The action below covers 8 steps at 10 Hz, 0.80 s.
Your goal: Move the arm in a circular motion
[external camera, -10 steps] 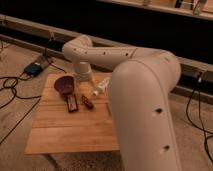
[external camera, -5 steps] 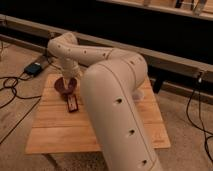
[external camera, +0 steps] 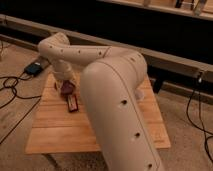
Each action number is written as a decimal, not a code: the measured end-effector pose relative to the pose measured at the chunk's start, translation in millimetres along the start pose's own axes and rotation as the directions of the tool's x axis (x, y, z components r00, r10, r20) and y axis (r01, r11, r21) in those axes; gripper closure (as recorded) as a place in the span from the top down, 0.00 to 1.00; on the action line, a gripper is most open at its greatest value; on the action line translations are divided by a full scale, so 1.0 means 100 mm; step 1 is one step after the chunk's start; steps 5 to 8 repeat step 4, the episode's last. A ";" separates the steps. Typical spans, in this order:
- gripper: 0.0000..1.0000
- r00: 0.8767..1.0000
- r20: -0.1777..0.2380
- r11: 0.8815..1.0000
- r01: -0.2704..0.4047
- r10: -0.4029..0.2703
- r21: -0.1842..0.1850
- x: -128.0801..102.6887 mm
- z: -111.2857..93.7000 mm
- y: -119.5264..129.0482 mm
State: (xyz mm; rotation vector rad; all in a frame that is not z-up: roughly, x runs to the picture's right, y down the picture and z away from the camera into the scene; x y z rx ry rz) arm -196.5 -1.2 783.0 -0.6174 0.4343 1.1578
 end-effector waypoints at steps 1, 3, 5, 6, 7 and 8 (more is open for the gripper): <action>0.65 1.000 0.002 1.000 -0.010 0.010 0.010 0.09 -0.03 -0.07; 0.65 1.000 0.007 1.000 -0.016 0.016 0.017 0.12 -0.05 -0.12; 0.65 1.000 0.007 1.000 -0.012 0.011 0.014 0.12 -0.05 -0.08; 0.65 1.000 0.007 1.000 -0.012 0.011 0.014 0.12 -0.05 -0.08; 0.65 1.000 0.007 1.000 -0.012 0.011 0.014 0.12 -0.05 -0.08; 0.65 1.000 0.007 1.000 -0.012 0.011 0.014 0.12 -0.05 -0.08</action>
